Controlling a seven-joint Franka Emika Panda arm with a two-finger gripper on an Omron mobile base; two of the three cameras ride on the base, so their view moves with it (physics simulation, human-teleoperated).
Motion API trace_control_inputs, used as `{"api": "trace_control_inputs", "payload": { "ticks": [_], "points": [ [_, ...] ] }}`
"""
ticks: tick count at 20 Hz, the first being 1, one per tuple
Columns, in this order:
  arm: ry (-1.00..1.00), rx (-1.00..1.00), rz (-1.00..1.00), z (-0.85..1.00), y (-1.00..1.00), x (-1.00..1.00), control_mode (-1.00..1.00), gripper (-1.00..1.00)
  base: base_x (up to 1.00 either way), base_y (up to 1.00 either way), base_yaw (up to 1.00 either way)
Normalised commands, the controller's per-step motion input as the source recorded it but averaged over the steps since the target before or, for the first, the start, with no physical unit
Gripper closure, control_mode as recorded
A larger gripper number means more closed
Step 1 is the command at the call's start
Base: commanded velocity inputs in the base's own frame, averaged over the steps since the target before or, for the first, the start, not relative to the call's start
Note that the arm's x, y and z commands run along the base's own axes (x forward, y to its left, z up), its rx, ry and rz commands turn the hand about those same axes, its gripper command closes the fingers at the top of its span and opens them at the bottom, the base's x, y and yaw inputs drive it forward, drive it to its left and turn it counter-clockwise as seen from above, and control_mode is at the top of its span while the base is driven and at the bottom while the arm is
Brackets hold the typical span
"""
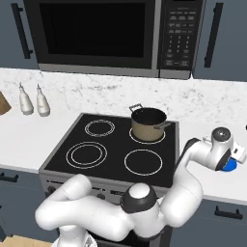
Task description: Pick the kettle from the counter and place it on a stove burner. Then turn the burner on.
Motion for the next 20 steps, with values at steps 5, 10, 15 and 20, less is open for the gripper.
{"api": "trace_control_inputs", "payload": {
  "ticks": [5,10,15,20],
  "points": [
    [0.0,0.0,0.0,-0.21,-0.01,0.14,-1.0,1.0,0.0,0.0,0.0],
    [-0.05,0.0,0.01,-0.17,-0.03,-0.23,-1.0,1.0,0.0,0.0,0.0],
    [-0.23,-0.01,0.13,0.01,0.17,-0.73,-1.0,1.0,0.0,0.0,0.0],
    [-0.21,-0.09,0.25,0.32,0.65,-0.51,-1.0,1.0,0.0,0.0,0.0]
  ]
}}
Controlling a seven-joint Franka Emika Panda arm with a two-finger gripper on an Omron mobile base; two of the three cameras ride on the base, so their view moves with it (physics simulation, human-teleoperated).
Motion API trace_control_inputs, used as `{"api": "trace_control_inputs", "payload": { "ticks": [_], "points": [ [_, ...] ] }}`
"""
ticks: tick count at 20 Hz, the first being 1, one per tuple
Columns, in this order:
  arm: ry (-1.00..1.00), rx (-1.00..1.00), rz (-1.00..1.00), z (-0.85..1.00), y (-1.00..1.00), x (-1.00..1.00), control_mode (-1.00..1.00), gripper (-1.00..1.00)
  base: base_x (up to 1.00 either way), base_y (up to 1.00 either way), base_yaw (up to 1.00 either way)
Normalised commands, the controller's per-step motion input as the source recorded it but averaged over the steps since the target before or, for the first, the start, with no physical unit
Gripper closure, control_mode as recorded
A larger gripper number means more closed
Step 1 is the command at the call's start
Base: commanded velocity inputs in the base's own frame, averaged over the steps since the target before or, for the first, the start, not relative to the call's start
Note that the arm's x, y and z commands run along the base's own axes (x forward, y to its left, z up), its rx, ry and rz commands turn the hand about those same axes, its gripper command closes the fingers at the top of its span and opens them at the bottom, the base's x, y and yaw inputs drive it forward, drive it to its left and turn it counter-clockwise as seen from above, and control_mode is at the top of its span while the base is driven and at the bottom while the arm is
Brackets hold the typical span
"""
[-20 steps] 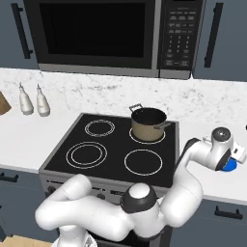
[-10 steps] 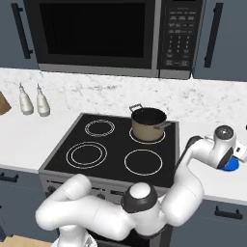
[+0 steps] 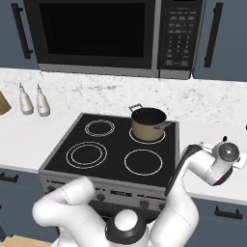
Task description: Pick the kettle from the counter and place it on a stove burner. Then turn the burner on.
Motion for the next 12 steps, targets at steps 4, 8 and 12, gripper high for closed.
{"api": "trace_control_inputs", "payload": {
  "ticks": [4,8,12],
  "points": [
    [-0.1,-0.16,0.28,0.5,0.77,-0.4,-1.0,1.0,0.0,0.0,0.0],
    [-0.02,-0.17,0.28,0.48,0.7,-0.5,-1.0,1.0,0.0,0.0,0.0],
    [0.0,-0.15,0.28,0.42,0.67,-0.55,-1.0,1.0,0.0,0.0,0.0]
  ]
}}
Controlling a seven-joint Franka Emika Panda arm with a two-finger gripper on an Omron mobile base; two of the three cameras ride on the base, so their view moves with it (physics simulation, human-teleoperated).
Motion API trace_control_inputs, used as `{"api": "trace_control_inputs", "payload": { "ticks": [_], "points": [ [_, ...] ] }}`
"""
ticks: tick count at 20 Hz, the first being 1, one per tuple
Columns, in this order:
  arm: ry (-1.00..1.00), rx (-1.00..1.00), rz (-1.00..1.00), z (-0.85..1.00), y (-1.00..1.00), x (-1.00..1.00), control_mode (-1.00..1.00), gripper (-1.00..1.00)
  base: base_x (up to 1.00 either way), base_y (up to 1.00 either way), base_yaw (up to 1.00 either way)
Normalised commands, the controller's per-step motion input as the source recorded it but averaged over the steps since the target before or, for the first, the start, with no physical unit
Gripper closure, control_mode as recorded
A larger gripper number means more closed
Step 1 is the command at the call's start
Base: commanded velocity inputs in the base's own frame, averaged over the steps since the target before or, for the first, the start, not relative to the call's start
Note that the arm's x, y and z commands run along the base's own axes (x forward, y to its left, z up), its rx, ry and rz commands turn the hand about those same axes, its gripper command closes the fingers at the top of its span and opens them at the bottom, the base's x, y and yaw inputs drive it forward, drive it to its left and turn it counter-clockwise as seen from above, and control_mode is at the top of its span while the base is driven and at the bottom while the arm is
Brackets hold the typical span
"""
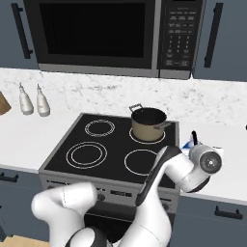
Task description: Pick the kettle from the counter and place it on a stove burner. Then turn the burner on.
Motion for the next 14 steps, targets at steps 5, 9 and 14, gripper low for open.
{"api": "trace_control_inputs", "payload": {
  "ticks": [5,9,14],
  "points": [
    [0.0,-0.15,0.3,0.33,0.75,-0.54,-1.0,1.0,0.0,0.0,0.0],
    [0.0,-0.15,0.3,0.2,0.85,-0.45,-1.0,1.0,0.0,0.0,0.0],
    [0.03,-0.1,0.29,0.15,0.86,-0.4,-1.0,1.0,0.0,0.0,0.0]
  ]
}}
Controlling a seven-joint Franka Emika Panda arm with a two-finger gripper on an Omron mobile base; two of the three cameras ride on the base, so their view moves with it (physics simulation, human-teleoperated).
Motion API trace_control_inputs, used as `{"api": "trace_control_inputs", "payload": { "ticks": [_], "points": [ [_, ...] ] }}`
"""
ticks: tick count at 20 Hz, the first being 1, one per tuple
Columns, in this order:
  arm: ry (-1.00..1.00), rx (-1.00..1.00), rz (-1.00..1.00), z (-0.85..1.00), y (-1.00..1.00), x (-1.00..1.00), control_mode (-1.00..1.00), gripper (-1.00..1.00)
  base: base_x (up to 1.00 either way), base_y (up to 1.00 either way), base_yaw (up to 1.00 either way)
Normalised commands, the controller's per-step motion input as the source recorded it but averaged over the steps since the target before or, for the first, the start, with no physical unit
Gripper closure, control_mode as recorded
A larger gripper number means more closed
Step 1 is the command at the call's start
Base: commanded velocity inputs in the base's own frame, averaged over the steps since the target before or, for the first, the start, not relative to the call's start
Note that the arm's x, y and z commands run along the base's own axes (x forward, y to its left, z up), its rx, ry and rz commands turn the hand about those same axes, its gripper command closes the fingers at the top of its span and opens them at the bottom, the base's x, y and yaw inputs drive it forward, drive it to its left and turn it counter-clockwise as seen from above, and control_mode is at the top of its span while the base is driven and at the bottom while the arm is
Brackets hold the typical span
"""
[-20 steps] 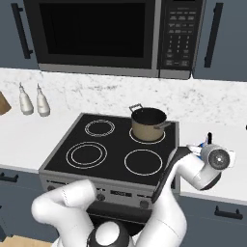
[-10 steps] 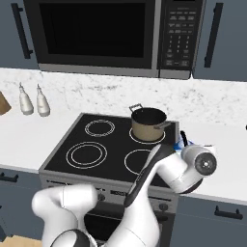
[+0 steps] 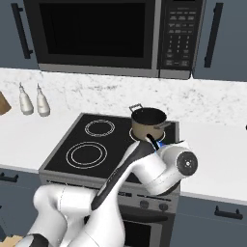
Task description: Pick the kettle from the counter and place it on a stove burner. Then turn the burner on.
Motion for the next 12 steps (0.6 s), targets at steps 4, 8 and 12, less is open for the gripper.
{"api": "trace_control_inputs", "payload": {
  "ticks": [4,8,12],
  "points": [
    [0.04,-0.02,0.27,0.17,0.74,-0.32,-1.0,1.0,0.0,0.0,0.0],
    [0.07,0.0,0.24,0.19,0.6,-0.23,-1.0,1.0,0.0,0.0,0.0],
    [0.06,0.0,0.22,0.18,0.48,-0.14,-1.0,1.0,0.0,0.0,0.0]
  ]
}}
